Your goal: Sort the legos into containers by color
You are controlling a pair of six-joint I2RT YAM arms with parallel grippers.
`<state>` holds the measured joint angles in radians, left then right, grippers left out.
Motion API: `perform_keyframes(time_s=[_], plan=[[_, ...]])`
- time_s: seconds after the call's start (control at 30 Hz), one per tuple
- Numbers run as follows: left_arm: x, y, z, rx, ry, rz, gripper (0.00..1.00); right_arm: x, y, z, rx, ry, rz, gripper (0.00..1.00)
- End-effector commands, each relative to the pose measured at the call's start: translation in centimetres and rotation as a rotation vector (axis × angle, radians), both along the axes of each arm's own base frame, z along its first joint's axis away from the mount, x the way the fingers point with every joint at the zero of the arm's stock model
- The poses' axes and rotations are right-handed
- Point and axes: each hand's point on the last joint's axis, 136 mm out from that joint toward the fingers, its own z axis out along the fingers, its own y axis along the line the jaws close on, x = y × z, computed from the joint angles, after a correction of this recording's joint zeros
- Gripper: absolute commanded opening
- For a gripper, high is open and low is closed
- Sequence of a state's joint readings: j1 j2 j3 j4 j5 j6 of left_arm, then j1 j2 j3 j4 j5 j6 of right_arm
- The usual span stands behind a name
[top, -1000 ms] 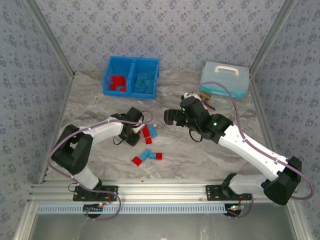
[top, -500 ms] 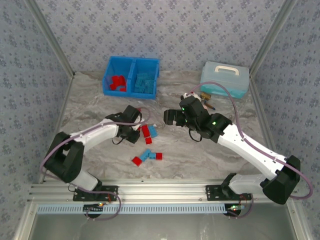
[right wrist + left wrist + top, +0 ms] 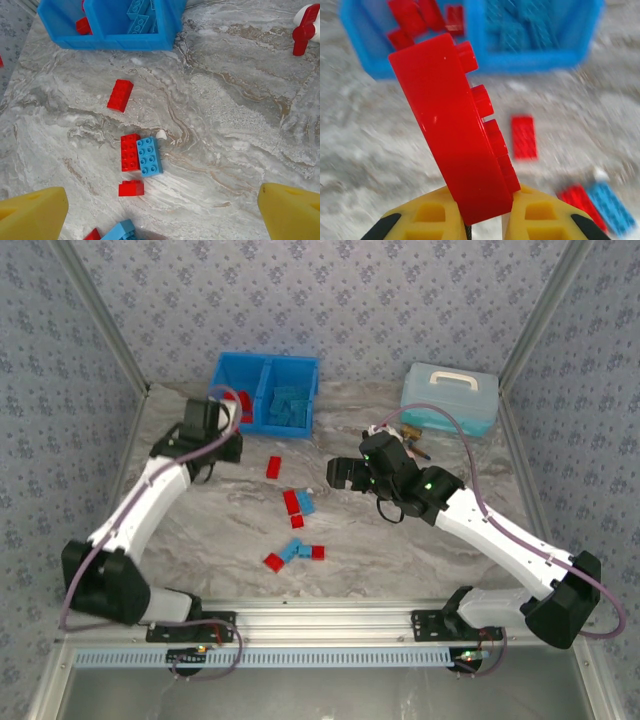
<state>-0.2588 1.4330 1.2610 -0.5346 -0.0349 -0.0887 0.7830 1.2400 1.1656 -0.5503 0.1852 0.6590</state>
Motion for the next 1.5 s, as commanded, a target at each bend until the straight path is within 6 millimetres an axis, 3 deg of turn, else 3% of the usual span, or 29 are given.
perform_keyframes(time_s=[0.0,0.13,0.27,0.43,0.63,0.73,0.83,0.93,1.03,1.13,1.27,1.37,1.47], plan=[[5.2,0.9,-0.4,-0.014,0.019,0.037,0.14,0.0,0.1,0.7,0.04,0.011,-0.018,1.0],[12.0,2.9,-2.2,-0.004,0.091,0.117,0.12,-0.4,-0.5,1.0,0.049,0.011,-0.035,1.0],[17.2,3.1,-2.3,0.025,0.096,0.108,0.14,-1.0,-1.1,1.6,0.064,-0.002,-0.053,1.0],[21.2,1.5,-2.5,-0.027,0.077,0.065,0.25,-1.2,-1.7,1.6,0.07,-0.005,-0.073,1.0],[22.9,0.8,-0.1,-0.101,-0.006,0.077,0.46,-1.2,-1.6,1.9,0.092,-0.013,-0.083,1.0],[22.1,0.6,2.5,-0.128,-0.033,0.072,0.49,-1.2,-1.5,1.9,0.092,-0.012,-0.08,1.0],[20.0,0.0,5.7,-0.181,-0.039,0.056,0.49,-1.2,-1.6,1.6,0.085,-0.011,-0.081,1.0],[16.7,-1.0,7.8,-0.223,-0.047,0.04,0.49,-1.1,-1.6,1.5,0.085,-0.01,-0.082,1.0],[12.2,-2.1,8.4,-0.253,-0.098,0.019,0.51,-0.9,-1.6,1.3,0.086,-0.009,-0.083,1.0],[7.0,-3.0,6.8,-0.288,-0.106,0.012,0.52,-0.7,-1.7,1.2,0.087,-0.012,-0.084,1.0],[1.7,-4.5,2.0,-0.254,-0.042,0.022,0.54,-0.4,-1.3,0.9,0.091,-0.011,-0.072,1.0],[0.0,-6.2,-2.3,-0.215,0.024,0.012,0.55,-0.2,-0.8,0.3,0.085,0.007,-0.059,1.0],[-0.1,-7.9,-6.3,-0.22,0.129,-0.013,0.61,-0.2,-0.4,-0.1,0.09,0.022,-0.051,1.0]])
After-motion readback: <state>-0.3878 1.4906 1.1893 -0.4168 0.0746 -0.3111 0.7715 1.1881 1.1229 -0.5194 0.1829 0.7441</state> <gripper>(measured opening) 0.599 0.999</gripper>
